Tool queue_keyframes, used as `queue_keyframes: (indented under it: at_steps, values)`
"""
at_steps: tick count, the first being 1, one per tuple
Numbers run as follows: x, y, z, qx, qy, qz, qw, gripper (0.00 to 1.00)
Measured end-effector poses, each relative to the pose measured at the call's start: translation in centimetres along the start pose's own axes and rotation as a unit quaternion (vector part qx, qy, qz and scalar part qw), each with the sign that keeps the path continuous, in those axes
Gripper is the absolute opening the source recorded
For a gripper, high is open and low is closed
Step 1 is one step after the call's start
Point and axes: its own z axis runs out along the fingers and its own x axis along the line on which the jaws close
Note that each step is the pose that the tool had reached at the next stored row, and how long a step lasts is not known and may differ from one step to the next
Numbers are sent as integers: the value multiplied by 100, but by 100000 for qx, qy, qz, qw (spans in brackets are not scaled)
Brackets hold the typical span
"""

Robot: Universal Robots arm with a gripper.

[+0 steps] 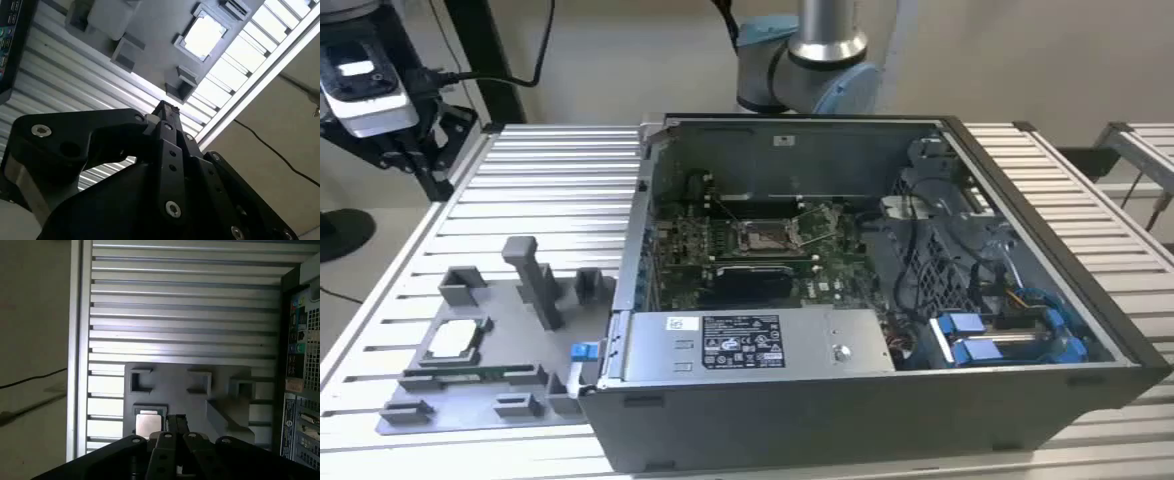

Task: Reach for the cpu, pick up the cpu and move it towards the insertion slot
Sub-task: 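Reach for the cpu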

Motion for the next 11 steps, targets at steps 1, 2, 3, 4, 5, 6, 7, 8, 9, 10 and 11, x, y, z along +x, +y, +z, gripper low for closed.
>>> queue_keyframes:
  at_steps: [1,2,3,4,5,6,7,8,9,10,11]
  values:
    - [0,0,0,2,1,2,100000,0]
    - [0,0,0,2,-1,3,100000,0]
    - [0,0,0,4,1,1,100000,0]
    - [0,0,0,1,1,1,100000,0]
    - [0,0,0,3,2,1,100000,0]
    - [0,0,0,1,1,2,100000,0]
    - [0,0,0,2,0,3,100000,0]
    - [0,0,0,3,1,2,100000,0]
    - [0,0,0,2,0,0,100000,0]
    - [0,0,0,4,1,1,100000,0]
    - [0,0,0,3,0,1,100000,0]
